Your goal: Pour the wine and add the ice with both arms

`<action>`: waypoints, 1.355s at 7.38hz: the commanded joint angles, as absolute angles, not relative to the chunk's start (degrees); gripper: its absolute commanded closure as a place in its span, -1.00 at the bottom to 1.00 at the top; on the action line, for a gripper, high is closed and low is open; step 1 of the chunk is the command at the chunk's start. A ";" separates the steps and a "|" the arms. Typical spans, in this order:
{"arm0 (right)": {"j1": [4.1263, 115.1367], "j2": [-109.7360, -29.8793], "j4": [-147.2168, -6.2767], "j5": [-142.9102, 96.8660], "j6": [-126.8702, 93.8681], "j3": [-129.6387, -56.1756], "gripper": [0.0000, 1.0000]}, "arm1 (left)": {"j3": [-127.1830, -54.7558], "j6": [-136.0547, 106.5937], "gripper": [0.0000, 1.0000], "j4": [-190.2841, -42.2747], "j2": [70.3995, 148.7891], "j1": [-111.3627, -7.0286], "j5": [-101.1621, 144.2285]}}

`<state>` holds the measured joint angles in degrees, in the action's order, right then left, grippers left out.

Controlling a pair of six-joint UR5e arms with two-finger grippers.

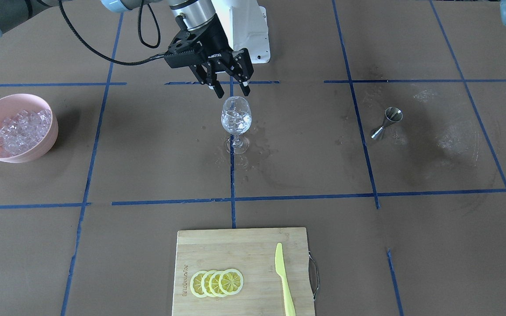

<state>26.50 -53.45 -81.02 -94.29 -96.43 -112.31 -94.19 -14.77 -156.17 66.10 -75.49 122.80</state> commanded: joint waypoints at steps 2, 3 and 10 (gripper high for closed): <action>42.56 -66.13 -80.77 -114.09 -81.45 -118.20 -1.00 | -93.43 -14.68 -1.00 -153.21 66.97 -75.93 122.34; 49.07 -70.79 -80.77 -120.35 -73.73 -118.30 -1.00 | -93.51 -14.59 -1.00 -149.89 67.15 -76.20 122.34; 72.84 -92.90 -96.11 -127.96 -13.76 -116.98 -1.00 | -110.11 0.66 -1.00 -92.01 82.15 -86.39 129.64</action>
